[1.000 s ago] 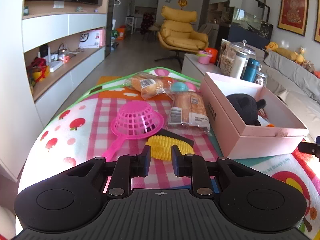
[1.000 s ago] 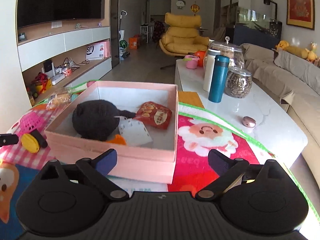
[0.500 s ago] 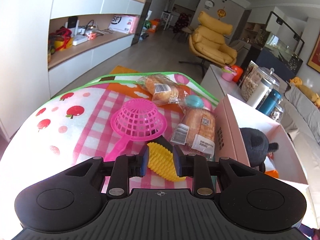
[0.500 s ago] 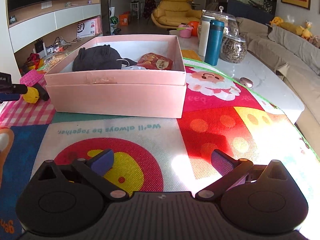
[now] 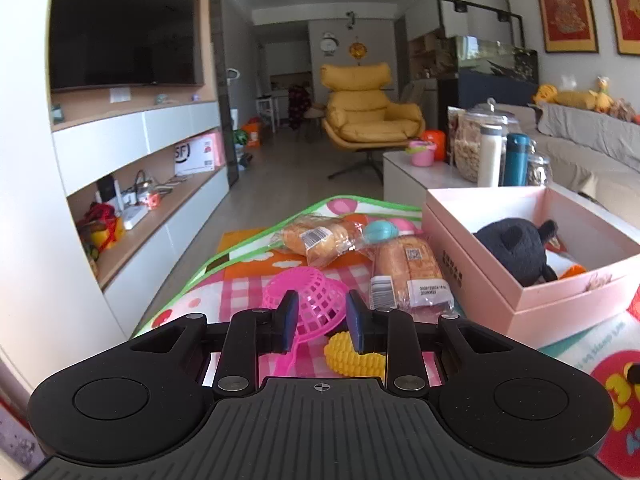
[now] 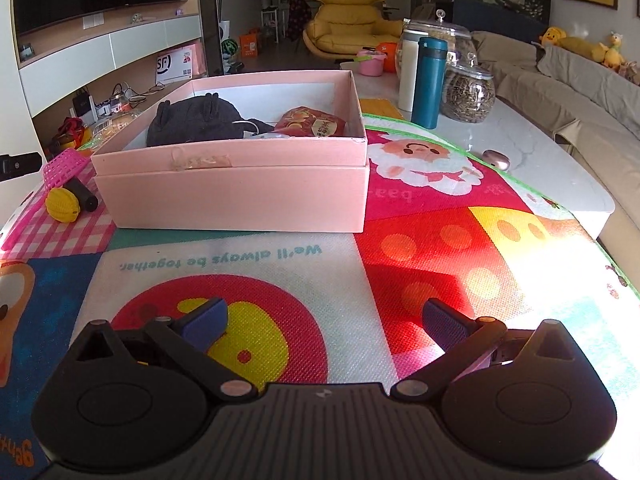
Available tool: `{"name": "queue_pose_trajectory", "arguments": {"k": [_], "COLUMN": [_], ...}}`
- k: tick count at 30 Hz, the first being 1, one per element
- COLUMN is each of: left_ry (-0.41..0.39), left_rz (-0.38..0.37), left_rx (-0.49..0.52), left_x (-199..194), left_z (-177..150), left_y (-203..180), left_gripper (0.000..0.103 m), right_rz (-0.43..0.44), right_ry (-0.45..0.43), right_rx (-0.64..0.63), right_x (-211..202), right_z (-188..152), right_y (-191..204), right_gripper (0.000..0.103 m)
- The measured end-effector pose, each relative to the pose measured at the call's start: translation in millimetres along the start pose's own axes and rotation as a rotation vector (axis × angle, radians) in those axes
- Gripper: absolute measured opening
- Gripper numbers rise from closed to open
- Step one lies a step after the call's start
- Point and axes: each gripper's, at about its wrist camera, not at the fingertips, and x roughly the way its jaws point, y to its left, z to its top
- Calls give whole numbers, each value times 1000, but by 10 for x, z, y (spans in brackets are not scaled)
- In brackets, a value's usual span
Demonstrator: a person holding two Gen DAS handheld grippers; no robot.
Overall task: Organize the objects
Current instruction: 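Reach for and grasp the pink mesh basket with the left tool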
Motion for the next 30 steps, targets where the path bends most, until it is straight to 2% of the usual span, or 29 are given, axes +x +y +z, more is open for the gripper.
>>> {"name": "queue_pose_trajectory", "arguments": {"k": [2, 4, 8, 12, 14, 15, 16, 18, 21, 27, 30], "left_ry": [2, 15, 101, 86, 115, 123, 131, 128, 114, 97, 85], "left_rz": [-10, 16, 19, -16, -29, -25, -24, -23, -27, -53, -36], "left_rx": [14, 4, -37, -42, -35, -28, -26, -22, -19, -130, -133], "left_x": [44, 147, 497, 673, 746, 776, 802, 808, 807, 965, 999], "left_z": [37, 105, 207, 218, 201, 185, 162, 119, 90, 117, 111], "left_y": [85, 158, 246, 244, 217, 203, 196, 202, 220, 340, 315], "left_gripper": [30, 30, 30, 32, 39, 48, 52, 56, 56, 53, 52], "right_rz": [-1, -2, -6, -7, -7, -7, -8, -9, -8, -3, 12], "right_ry": [0, 0, 2, 2, 2, 2, 3, 3, 3, 8, 15], "right_rx": [-1, -3, -9, -10, -10, -11, -11, -13, -12, -8, -5], "right_x": [0, -2, 3, 3, 2, 2, 2, 4, 5, 7, 6], "right_z": [0, -4, -4, -5, -6, -5, -5, -6, -5, -5, -4], "right_y": [0, 1, 11, 14, 14, 15, 15, 19, 19, 6, -21], "right_gripper": [103, 103, 103, 103, 103, 103, 103, 103, 103, 103, 103]}}
